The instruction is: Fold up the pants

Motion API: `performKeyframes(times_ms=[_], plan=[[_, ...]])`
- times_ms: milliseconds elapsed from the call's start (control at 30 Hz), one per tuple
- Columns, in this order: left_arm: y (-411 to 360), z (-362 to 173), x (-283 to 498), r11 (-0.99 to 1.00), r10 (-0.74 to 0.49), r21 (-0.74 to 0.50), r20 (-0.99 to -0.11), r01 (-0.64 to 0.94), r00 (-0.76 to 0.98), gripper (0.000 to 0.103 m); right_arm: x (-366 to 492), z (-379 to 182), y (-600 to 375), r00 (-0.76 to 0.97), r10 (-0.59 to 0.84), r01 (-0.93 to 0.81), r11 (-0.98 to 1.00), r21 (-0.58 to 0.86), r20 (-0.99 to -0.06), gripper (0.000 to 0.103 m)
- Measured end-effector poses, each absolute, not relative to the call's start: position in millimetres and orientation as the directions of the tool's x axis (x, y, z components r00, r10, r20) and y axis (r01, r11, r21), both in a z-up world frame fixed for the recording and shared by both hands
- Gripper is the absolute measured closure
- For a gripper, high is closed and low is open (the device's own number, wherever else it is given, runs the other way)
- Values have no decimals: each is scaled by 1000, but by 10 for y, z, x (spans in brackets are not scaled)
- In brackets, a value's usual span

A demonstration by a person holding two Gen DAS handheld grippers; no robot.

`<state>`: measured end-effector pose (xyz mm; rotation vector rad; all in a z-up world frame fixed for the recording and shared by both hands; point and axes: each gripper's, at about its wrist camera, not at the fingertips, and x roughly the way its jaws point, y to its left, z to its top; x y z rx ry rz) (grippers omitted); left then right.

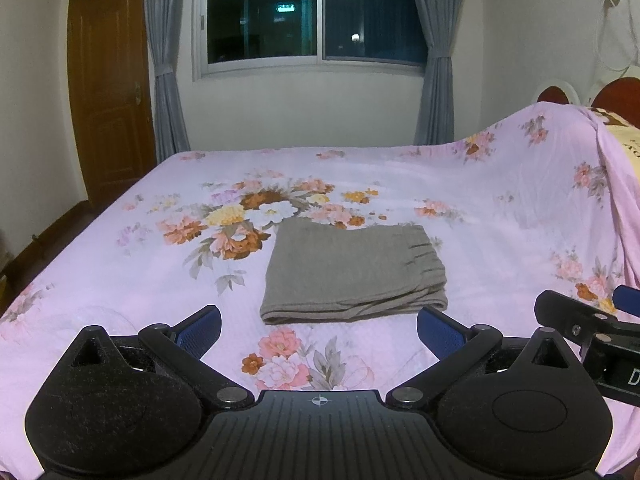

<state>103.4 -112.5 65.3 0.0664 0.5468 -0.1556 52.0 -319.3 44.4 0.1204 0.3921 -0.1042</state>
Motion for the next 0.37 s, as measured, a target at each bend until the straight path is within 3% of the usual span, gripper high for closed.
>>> performKeyframes(times_ms=[367], plan=[[-1187, 574, 1206, 983, -145, 19, -531, 182, 835, 0, 674, 343, -3281, 906, -78, 135, 985, 108, -417, 0]])
